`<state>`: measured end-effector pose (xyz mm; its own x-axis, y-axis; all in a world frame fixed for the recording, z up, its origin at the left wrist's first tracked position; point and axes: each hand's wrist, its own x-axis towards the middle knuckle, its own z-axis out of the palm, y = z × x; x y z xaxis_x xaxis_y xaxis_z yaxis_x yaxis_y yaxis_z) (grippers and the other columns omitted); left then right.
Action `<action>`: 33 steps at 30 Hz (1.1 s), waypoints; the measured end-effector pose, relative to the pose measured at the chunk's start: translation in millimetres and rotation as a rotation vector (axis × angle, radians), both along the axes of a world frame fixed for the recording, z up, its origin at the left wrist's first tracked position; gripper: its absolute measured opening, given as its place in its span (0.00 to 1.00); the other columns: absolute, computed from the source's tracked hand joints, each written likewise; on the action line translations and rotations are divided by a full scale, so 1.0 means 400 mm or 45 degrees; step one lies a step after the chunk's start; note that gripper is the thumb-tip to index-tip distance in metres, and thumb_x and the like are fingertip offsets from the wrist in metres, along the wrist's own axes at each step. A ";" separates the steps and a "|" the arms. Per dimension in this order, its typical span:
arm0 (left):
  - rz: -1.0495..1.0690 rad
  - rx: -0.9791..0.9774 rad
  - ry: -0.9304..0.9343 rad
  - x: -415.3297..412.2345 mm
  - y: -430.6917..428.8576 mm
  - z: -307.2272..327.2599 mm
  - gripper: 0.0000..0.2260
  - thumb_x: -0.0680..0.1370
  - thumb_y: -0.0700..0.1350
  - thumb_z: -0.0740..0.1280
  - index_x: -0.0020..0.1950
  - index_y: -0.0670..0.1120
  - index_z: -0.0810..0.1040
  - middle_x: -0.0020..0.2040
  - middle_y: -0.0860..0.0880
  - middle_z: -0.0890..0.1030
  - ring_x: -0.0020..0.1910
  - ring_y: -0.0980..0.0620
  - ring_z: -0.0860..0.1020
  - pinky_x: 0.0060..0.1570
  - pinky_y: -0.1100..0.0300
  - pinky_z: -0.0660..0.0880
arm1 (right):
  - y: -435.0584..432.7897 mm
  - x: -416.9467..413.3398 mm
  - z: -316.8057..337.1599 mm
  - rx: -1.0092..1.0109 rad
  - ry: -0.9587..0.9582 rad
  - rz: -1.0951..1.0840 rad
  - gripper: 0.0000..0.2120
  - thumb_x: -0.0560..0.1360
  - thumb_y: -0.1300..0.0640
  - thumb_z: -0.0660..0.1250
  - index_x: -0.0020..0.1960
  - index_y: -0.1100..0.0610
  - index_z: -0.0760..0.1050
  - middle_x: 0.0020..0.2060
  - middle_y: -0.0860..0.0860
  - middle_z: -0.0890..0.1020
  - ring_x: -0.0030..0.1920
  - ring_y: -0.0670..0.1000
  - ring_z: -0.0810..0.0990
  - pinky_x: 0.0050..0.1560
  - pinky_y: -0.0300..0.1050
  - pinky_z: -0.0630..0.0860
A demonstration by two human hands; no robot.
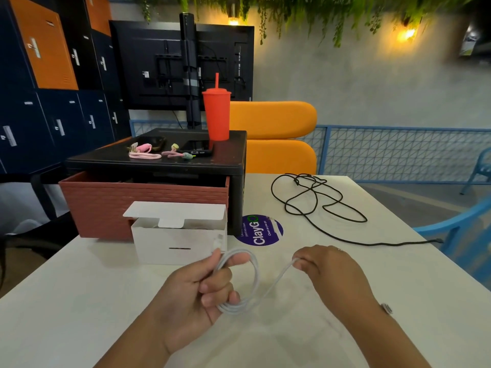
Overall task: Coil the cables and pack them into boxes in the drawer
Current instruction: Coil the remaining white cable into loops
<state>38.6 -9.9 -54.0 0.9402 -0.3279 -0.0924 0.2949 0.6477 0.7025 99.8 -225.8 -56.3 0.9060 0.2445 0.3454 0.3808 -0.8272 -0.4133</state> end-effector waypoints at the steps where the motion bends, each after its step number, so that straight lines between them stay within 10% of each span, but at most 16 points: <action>1: -0.009 0.063 0.019 -0.002 -0.005 0.000 0.20 0.64 0.46 0.74 0.49 0.33 0.82 0.22 0.51 0.60 0.18 0.56 0.60 0.31 0.58 0.76 | 0.000 -0.001 0.002 0.018 -0.034 0.001 0.09 0.78 0.51 0.60 0.48 0.51 0.79 0.43 0.48 0.81 0.47 0.48 0.74 0.46 0.42 0.71; 6: -0.078 0.306 0.054 -0.009 -0.012 0.005 0.19 0.74 0.46 0.58 0.48 0.34 0.82 0.22 0.52 0.58 0.19 0.56 0.59 0.33 0.58 0.74 | 0.009 -0.022 0.024 0.108 -0.169 0.051 0.08 0.76 0.49 0.63 0.46 0.50 0.79 0.40 0.45 0.81 0.45 0.47 0.74 0.45 0.40 0.69; 19: 0.140 0.911 -0.159 -0.012 -0.058 -0.016 0.19 0.75 0.51 0.59 0.52 0.37 0.81 0.23 0.48 0.68 0.25 0.54 0.64 0.37 0.60 0.67 | 0.054 -0.069 0.052 0.190 -0.090 0.032 0.02 0.73 0.50 0.66 0.42 0.47 0.77 0.27 0.45 0.69 0.31 0.44 0.68 0.32 0.32 0.63; 26: 0.238 0.818 -0.288 -0.007 -0.071 -0.025 0.18 0.76 0.55 0.62 0.38 0.43 0.80 0.30 0.44 0.77 0.32 0.50 0.73 0.38 0.63 0.71 | 0.127 -0.116 0.017 0.365 -0.080 0.383 0.16 0.72 0.46 0.55 0.42 0.54 0.77 0.31 0.47 0.79 0.35 0.48 0.75 0.40 0.45 0.74; 33: 0.382 0.183 0.086 0.017 -0.044 -0.010 0.19 0.81 0.48 0.54 0.55 0.36 0.78 0.42 0.41 0.84 0.33 0.50 0.82 0.34 0.61 0.80 | 0.157 -0.150 0.011 0.075 0.025 0.688 0.16 0.78 0.48 0.52 0.65 0.46 0.67 0.42 0.49 0.77 0.42 0.51 0.74 0.46 0.47 0.70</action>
<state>45.2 -27.4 -57.8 0.9829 -0.0165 -0.1833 0.1553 0.6084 0.7783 39.9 -162.9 -52.1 0.6630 0.6580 0.3570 0.7372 -0.4907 -0.4645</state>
